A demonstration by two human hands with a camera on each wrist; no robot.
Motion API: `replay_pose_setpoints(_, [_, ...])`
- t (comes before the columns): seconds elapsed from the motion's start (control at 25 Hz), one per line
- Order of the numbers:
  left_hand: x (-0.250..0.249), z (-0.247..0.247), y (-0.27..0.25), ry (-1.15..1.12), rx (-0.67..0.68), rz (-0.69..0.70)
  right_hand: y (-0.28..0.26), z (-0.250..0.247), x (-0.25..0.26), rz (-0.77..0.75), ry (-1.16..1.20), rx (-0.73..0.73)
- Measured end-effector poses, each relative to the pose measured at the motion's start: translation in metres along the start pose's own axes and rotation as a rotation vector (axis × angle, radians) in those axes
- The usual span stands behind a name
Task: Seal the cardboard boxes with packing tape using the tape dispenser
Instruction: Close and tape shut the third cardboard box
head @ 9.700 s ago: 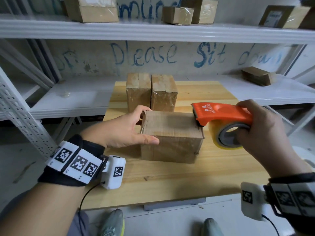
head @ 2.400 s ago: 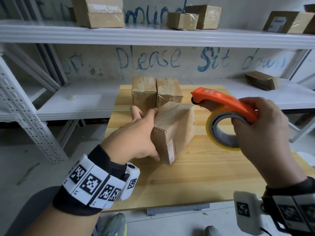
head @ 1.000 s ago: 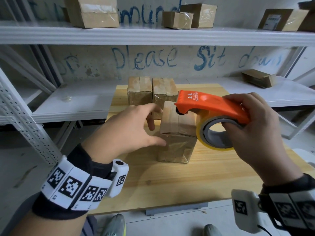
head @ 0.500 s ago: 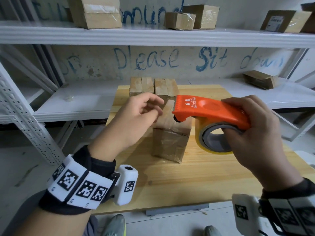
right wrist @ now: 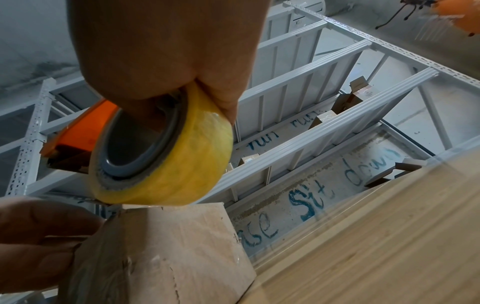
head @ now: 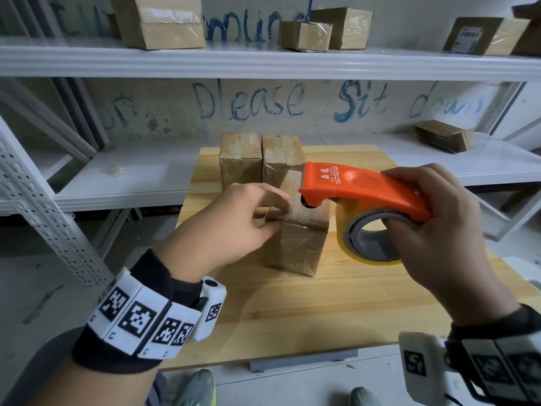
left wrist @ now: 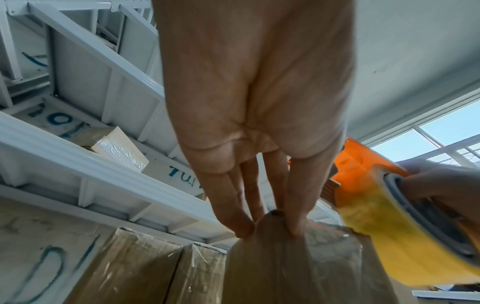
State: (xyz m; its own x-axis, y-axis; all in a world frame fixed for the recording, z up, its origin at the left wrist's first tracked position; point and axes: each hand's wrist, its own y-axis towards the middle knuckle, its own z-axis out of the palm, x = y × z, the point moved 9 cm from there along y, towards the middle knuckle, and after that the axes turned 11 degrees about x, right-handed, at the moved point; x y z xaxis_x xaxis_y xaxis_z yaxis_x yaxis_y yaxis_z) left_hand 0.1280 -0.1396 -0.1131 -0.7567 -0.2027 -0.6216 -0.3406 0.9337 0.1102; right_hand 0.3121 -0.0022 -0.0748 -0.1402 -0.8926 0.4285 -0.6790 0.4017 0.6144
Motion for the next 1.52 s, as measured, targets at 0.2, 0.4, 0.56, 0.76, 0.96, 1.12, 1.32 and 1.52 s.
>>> replay_pose_setpoints(0.2, [0.006,0.003,0.002,-0.022,0.002,-0.013,-0.001,-0.001,-0.005,0.024,0.007,-0.031])
replay_pose_setpoints(0.4, [0.003,0.004,0.005,0.127,0.045,0.007,-0.002,-0.005,-0.019,0.170,0.054,-0.065])
replay_pose_setpoints(0.56, [0.004,-0.009,0.001,0.188,0.055,-0.019,-0.011,0.009,-0.061,0.531,0.160,0.009])
replay_pose_setpoints(0.76, [-0.006,0.004,-0.010,0.410,0.150,-0.184,-0.031,0.040,-0.097,0.874,0.263,0.207])
replay_pose_setpoints(0.96, [0.003,0.007,-0.004,0.299,0.177,-0.143,-0.038,0.053,-0.096,0.900,0.134,0.373])
replay_pose_setpoints(1.12, [0.010,0.005,-0.003,0.163,0.110,-0.129,-0.038,0.053,-0.082,0.882,-0.063,0.514])
replay_pose_setpoints(1.32, [0.018,0.000,-0.002,0.099,-0.024,-0.294,-0.016,0.052,-0.039,0.666,-0.051,0.467])
replay_pose_setpoints(1.52, [0.030,0.005,-0.002,-0.046,0.010,-0.461,0.010,0.086,-0.012,0.578,0.215,0.468])
